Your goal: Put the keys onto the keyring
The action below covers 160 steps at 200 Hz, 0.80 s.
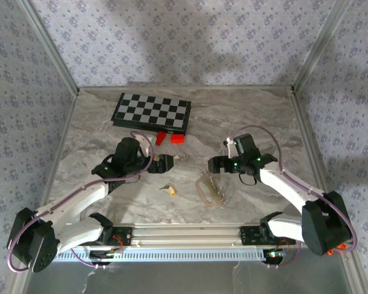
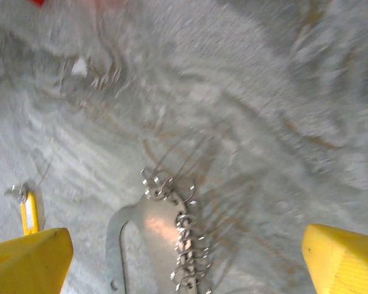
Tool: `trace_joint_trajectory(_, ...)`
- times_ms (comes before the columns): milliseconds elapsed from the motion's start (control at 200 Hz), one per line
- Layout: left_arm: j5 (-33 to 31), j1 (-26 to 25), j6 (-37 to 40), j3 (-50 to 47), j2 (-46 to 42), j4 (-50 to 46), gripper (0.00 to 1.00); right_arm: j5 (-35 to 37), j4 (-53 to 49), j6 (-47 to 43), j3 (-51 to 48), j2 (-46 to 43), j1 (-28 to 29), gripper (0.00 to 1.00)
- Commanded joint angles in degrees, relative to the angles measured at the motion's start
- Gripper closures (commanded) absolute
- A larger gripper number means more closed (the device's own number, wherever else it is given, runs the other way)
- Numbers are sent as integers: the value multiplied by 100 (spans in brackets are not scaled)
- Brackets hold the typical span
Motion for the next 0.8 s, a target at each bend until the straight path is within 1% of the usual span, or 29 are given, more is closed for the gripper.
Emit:
trace_joint_trajectory(0,25,-92,-493,-274,-207,693,0,-9,-427,-263,578,334,320,11)
trace_joint_trajectory(65,-51,-142,-698,-499,-345,1039,0,82,-489,-317,776,578,429,15)
trace_joint_trajectory(115,-36,-137,-739,-561,-403,1110,1,113,-541,-364,915,773,494,18)
trace_joint_trajectory(170,13,-137,-677,-530,-438,987,1,199,-640,-430,1076,975,587,20)
trace_joint_trajectory(255,17,-154,-489,-447,-525,689,1,334,-797,-481,1269,1234,713,27)
trace_joint_trajectory(360,-28,-144,-365,-412,-655,549,1,440,-852,-472,1394,1488,811,32)
trace_joint_trajectory(540,-47,-140,-276,-392,-675,531,1,714,-937,-454,1591,1898,979,49)
trace_joint_trajectory(645,-37,-138,-259,-384,-670,523,1,764,-957,-481,1678,2050,1033,52)
trace_joint_trajectory(795,-59,-144,-238,-384,-707,513,1,982,-1088,-556,1811,2212,1088,62)
